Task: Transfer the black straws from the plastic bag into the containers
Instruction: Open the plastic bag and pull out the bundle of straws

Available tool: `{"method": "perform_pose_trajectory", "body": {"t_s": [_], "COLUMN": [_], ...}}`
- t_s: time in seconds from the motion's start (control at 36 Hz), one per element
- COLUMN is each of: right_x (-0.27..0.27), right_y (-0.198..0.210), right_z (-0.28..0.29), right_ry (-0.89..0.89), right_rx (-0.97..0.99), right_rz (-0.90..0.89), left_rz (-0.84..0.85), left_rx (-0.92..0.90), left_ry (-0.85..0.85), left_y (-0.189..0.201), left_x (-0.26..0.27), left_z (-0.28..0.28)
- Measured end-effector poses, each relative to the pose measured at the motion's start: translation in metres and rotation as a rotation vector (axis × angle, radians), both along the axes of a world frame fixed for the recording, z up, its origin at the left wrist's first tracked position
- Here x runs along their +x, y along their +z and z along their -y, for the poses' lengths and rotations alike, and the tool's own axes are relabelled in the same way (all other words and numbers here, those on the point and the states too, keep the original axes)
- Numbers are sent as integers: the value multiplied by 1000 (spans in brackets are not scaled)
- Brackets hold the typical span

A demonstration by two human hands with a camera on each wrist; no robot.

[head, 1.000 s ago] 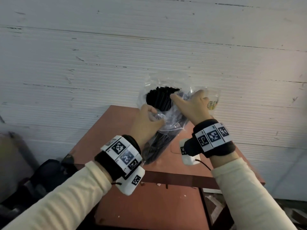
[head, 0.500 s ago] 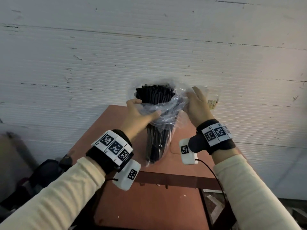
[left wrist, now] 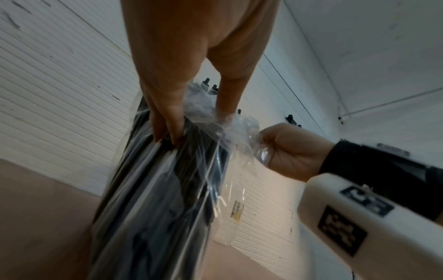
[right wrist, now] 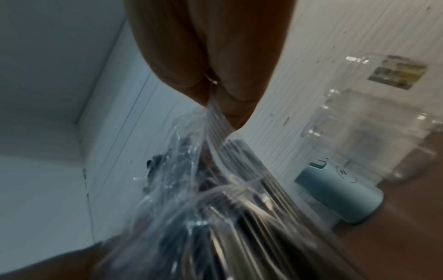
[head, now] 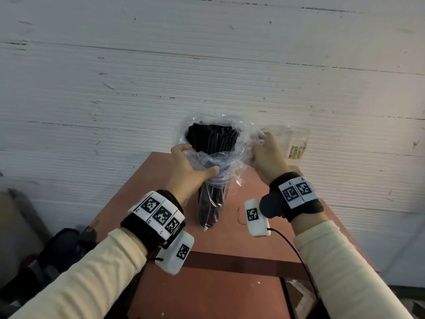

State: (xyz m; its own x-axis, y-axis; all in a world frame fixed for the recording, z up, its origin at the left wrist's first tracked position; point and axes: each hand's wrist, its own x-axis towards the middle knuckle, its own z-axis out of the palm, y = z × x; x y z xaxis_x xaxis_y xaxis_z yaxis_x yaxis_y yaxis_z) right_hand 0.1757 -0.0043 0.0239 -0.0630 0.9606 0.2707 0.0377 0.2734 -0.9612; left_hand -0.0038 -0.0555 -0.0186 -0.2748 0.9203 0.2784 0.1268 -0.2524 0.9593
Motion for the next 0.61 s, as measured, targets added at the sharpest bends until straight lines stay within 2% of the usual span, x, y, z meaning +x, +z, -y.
{"method": "perform_pose_trajectory", "body": {"t_s": [0.06,0.14,0.25,0.36,0.44,0.61], "right_x": [0,-5,-6,-3,1,-2], "right_y": [-8,-24,-27,-9,3,12], "right_z": [-2,-1,-1,8,18,31], "right_ry": [-34,10,-19,71,227,285], "right_rx": [-27,-29,53,154,179,25], "right_rz": [79,356,576,484,538,396], "left_rz": [-23,-80,-152,-232,-241,-275], "left_rx": [-11,-53,-119,-105,-129,-143], "left_ry": [18,-2,-40,-50,-94,-160], "left_y": [-1,-4,-4,-2,-8,-20], "left_x": [-3,-6,-14,-20,-22,-21], "left_z": [2,7,11,14,16,17]}}
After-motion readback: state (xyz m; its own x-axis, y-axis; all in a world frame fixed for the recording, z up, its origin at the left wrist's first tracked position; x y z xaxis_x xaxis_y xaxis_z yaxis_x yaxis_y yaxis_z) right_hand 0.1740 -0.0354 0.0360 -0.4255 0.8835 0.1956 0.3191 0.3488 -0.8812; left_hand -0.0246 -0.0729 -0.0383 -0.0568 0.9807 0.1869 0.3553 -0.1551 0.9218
